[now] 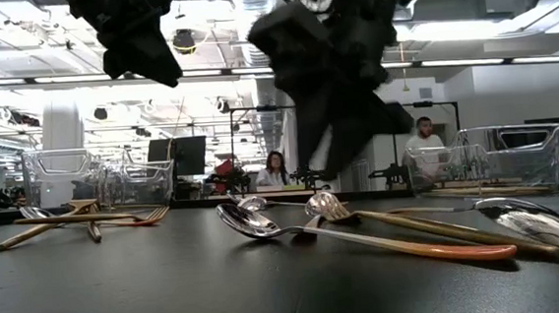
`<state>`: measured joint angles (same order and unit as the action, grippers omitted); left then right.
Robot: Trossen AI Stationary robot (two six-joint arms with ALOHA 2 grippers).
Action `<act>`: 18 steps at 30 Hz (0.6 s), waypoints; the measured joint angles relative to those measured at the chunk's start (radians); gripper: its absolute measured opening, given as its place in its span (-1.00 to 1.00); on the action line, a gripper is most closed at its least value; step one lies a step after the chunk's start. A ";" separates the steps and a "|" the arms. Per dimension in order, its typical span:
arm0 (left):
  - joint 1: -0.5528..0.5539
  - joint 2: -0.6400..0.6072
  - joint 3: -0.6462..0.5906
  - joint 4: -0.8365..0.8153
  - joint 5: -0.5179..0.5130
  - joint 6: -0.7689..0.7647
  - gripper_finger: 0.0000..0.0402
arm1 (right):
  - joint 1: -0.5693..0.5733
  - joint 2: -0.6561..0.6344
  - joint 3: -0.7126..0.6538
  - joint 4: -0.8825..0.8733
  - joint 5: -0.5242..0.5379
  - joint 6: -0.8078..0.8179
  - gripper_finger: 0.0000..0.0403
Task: Sort silverware by color (type)
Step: Put the gold fork into the top left transparent bin
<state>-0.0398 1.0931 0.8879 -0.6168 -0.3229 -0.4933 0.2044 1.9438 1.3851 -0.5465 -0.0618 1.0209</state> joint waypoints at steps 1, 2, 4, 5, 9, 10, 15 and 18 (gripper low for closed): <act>-0.002 0.000 0.000 -0.010 0.000 0.007 -0.40 | 0.004 0.000 0.016 0.001 0.017 -0.011 -0.12; -0.007 0.000 0.000 -0.024 0.001 0.011 -0.40 | 0.008 0.000 0.032 0.001 0.036 -0.024 -0.12; -0.016 0.000 0.000 -0.054 0.001 0.007 -0.40 | 0.021 0.000 0.068 -0.007 0.080 -0.053 -0.14; -0.020 0.000 0.000 -0.069 0.001 -0.003 -0.40 | 0.027 0.000 0.088 -0.024 0.103 -0.074 -0.15; -0.034 0.000 0.000 -0.116 0.003 -0.048 -0.40 | 0.052 -0.002 0.174 -0.147 0.183 -0.232 -0.25; -0.039 0.000 0.000 -0.116 0.003 -0.051 -0.40 | 0.057 -0.003 0.186 -0.168 0.192 -0.287 -0.28; -0.050 0.005 0.000 -0.114 -0.004 -0.034 -0.40 | 0.060 0.013 0.183 -0.180 0.176 -0.673 -0.41; -0.049 0.008 -0.001 -0.120 -0.006 -0.024 -0.40 | 0.047 0.042 0.182 -0.213 0.192 -0.629 -0.52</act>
<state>-0.0891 1.1006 0.8873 -0.7371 -0.3294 -0.5175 0.2517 1.9855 1.5673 -0.7595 0.1298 0.3918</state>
